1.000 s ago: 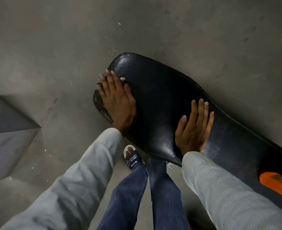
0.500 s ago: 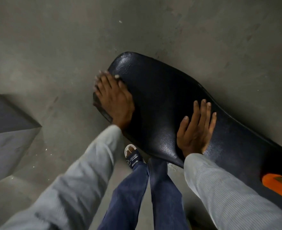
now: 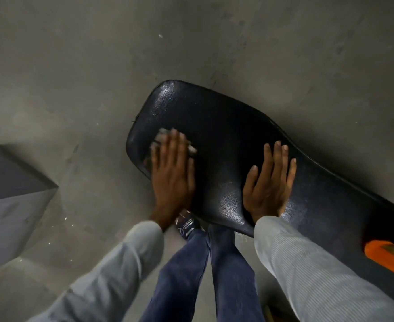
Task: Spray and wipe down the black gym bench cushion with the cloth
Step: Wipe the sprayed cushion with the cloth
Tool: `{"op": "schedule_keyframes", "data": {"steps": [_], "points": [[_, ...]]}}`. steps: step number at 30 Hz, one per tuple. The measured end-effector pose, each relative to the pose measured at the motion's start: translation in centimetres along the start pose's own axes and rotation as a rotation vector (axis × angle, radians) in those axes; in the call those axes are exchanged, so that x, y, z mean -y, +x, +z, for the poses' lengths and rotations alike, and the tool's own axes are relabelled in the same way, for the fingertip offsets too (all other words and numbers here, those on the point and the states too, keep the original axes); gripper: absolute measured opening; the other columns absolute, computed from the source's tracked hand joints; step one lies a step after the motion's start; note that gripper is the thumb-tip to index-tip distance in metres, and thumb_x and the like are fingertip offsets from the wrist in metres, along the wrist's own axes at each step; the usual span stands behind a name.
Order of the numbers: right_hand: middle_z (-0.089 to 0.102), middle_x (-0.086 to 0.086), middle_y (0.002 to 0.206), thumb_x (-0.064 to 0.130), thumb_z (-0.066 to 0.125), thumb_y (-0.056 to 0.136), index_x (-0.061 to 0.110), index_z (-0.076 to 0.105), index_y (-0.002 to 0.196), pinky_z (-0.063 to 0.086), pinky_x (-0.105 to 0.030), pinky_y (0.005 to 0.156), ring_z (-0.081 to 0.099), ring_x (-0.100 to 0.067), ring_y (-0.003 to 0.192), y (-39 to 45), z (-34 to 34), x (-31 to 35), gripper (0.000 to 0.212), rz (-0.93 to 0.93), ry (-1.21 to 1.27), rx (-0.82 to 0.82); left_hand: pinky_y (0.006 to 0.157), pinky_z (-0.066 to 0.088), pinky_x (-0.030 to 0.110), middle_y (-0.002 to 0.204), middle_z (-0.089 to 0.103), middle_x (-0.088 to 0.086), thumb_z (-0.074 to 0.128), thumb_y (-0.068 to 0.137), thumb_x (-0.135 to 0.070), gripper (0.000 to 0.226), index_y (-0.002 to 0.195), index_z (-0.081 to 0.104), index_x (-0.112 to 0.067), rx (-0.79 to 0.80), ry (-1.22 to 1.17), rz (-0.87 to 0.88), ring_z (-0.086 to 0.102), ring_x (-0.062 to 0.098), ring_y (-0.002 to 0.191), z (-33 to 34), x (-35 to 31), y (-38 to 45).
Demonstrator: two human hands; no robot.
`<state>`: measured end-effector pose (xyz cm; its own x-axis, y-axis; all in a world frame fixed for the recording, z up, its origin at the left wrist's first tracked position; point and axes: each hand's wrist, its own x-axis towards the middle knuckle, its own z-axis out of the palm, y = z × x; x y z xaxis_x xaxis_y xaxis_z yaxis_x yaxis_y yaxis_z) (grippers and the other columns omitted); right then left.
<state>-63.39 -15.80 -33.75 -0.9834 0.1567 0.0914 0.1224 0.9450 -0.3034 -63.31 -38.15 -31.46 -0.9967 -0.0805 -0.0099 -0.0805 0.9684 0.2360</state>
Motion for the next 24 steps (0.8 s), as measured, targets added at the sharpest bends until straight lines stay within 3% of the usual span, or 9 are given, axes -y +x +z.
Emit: {"op": "schedule_keyframes", "data": {"steps": [4, 6, 10, 12, 14, 19, 22, 24], "points": [[0.031, -0.013, 0.177, 0.023, 0.05, 0.109, 0.007, 0.042, 0.165, 0.018, -0.057, 0.135, 0.025, -0.031, 0.167, 0.0, 0.0, -0.1, 0.058, -0.001, 0.005, 0.003, 0.132, 0.015, 0.055, 0.173, 0.029, 0.018, 0.034, 0.112, -0.035, 0.061, 0.164, 0.032, -0.004, -0.085, -0.013, -0.222, 0.021, 0.036, 0.163, 0.0, 1.0, 9.2], [0.032, -0.014, 0.177, 0.023, 0.05, 0.11, 0.007, 0.042, 0.165, 0.019, -0.057, 0.135, 0.025, -0.031, 0.167, 0.0, -0.1, -0.1, 0.058, -0.002, -0.001, 0.002, 0.132, 0.015, 0.054, 0.171, 0.031, 0.019, 0.033, 0.11, -0.035, 0.062, 0.163, 0.033, -0.002, -0.089, -0.021, -0.213, 0.024, 0.037, 0.162, 0.7, -2.0, 11.9], [0.031, -0.014, 0.177, 0.021, 0.048, 0.11, 0.006, 0.042, 0.164, 0.02, -0.059, 0.134, 0.024, -0.031, 0.167, -0.1, -0.2, 0.0, 0.056, -0.006, 0.024, 0.003, 0.134, 0.003, 0.042, 0.173, 0.028, 0.016, 0.04, 0.109, -0.034, 0.062, 0.163, 0.035, -0.005, 0.025, -0.097, 0.119, 0.022, 0.031, 0.163, 2.0, -9.6, 8.6], [0.032, -0.014, 0.177, 0.022, 0.044, 0.111, 0.006, 0.042, 0.164, 0.021, -0.06, 0.133, 0.024, -0.031, 0.167, 0.0, -0.1, -0.1, 0.055, -0.006, 0.03, 0.001, 0.135, 0.008, 0.046, 0.175, 0.023, 0.016, 0.04, 0.11, -0.035, 0.063, 0.165, 0.031, -0.004, 0.13, -0.128, 0.308, 0.016, 0.029, 0.165, 1.9, -10.4, 4.8], [0.032, -0.014, 0.176, 0.024, 0.042, 0.111, 0.006, 0.043, 0.164, 0.02, -0.06, 0.134, 0.025, -0.031, 0.167, 0.0, -0.1, -0.1, 0.056, -0.001, 0.036, 0.009, 0.133, 0.014, 0.051, 0.176, 0.019, 0.013, 0.04, 0.111, -0.038, 0.064, 0.166, 0.028, -0.007, 0.175, -0.1, 0.366, 0.012, 0.026, 0.165, 1.5, -8.2, 1.9], [0.031, -0.014, 0.177, 0.027, 0.041, 0.111, 0.007, 0.042, 0.164, 0.019, -0.059, 0.134, 0.024, -0.031, 0.167, 0.1, 0.0, -0.1, 0.057, 0.012, 0.026, 0.026, 0.133, 0.013, 0.055, 0.176, 0.023, 0.01, 0.037, 0.112, -0.038, 0.061, 0.166, 0.031, -0.011, 0.046, 0.005, 0.128, 0.015, 0.027, 0.165, -0.2, -0.3, 3.7], [0.031, -0.014, 0.177, 0.027, 0.043, 0.111, 0.007, 0.042, 0.165, 0.018, -0.058, 0.135, 0.023, -0.03, 0.167, 0.1, -0.1, -0.1, 0.057, 0.012, 0.03, 0.033, 0.134, 0.01, 0.054, 0.175, 0.023, 0.014, 0.032, 0.112, -0.037, 0.061, 0.166, 0.028, -0.007, -0.025, -0.027, -0.067, 0.015, 0.03, 0.165, 0.5, -1.5, 9.5], [0.03, -0.014, 0.177, 0.025, 0.044, 0.11, 0.007, 0.041, 0.165, 0.018, -0.058, 0.135, 0.022, -0.03, 0.168, 0.1, -0.2, -0.1, 0.058, 0.007, 0.028, 0.034, 0.133, 0.012, 0.053, 0.173, 0.028, 0.017, 0.032, 0.111, -0.036, 0.062, 0.164, 0.033, -0.004, -0.033, -0.053, -0.079, 0.019, 0.032, 0.164, 1.4, -4.6, 11.8]]}}
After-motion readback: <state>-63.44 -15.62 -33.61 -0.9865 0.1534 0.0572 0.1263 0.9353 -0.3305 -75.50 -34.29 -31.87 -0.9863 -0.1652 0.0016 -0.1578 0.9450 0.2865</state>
